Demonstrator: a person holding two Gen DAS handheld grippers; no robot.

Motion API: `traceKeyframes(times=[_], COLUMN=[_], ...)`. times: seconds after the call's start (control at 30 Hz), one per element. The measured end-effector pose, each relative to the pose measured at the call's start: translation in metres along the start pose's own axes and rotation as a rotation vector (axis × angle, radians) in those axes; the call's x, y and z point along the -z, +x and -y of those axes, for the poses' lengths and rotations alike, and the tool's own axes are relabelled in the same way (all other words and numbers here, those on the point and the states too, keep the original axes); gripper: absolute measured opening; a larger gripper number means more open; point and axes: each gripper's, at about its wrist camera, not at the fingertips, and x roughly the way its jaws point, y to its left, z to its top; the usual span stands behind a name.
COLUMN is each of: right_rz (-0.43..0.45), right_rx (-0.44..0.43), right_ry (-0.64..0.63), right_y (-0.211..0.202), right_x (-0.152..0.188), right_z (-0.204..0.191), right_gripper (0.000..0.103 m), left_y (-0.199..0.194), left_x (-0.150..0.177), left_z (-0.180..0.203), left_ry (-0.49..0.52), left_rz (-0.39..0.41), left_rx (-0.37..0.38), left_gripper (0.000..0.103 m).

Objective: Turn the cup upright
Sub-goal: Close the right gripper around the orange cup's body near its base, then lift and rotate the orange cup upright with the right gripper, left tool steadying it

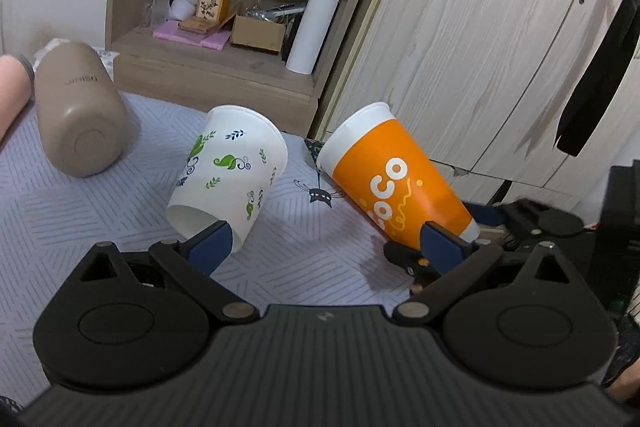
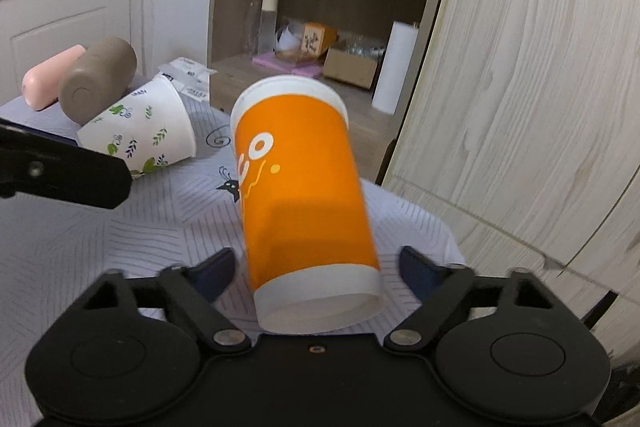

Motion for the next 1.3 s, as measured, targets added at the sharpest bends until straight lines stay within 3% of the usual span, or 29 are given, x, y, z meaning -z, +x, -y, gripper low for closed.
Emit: traceKeyframes(times=[0.03,0.13,0.27,0.43,0.53,0.7,0.9,1.17,1.23,1.3], right_rz=[0.025,0.066,0.022,0.006,0.002,-0.022,-0.119,-0.160,-0.169,-0.180], right_rx=[0.024,-0.026,0.042,-0.008,-0.056,-0.130,-0.263,-0.328,-0.341,-0.374], right_ry=[0.012,0.025,0.058,0.185,0.275,0.432,0.573,0.537,0.538,0.540], right_y=[-0.004,-0.020,-0.031,-0.048,-0.057,-0.069,-0.070,-0.077,-0.076,-0.074], right_x=[0.000,0.000,0.000,0.011,0.015,0.029,0.042,0.038,0.036,0.033], right_z=[-0.004,-0.014,-0.028,-0.030,-0.030,-0.033,-0.046,-0.084,-0.091,-0.097], right_gripper=[0.071,0.071,0.071,0.071,0.071,0.071,0.071,0.071,0.071,0.071], left_y=[0.000,-0.001,-0.003,-0.002,0.003,0.011,0.003,-0.030,-0.033,-0.040], left_x=[0.000,0.003,0.003,0.003,0.002,0.007,0.020,0.034,0.034,0.036], left_z=[-0.001,0.004,0.001,-0.005,-0.008,-0.014,-0.019,-0.038,-0.046,-0.057], left_ry=[-0.004,0.053,0.029,-0.003,-0.036,-0.092,-0.079,-0.056,-0.065,-0.099], left_rz=[-0.001,-0.006,-0.021,-0.048,-0.087,-0.157,-0.172,-0.192,-0.211,-0.203], left_rx=[0.009,0.005,0.045,0.078,0.167,0.241,0.245,0.241,0.242,0.243], left_gripper=[0.101,0.101,0.101,0.101,0.102,0.103,0.103,0.100,0.097,0.087])
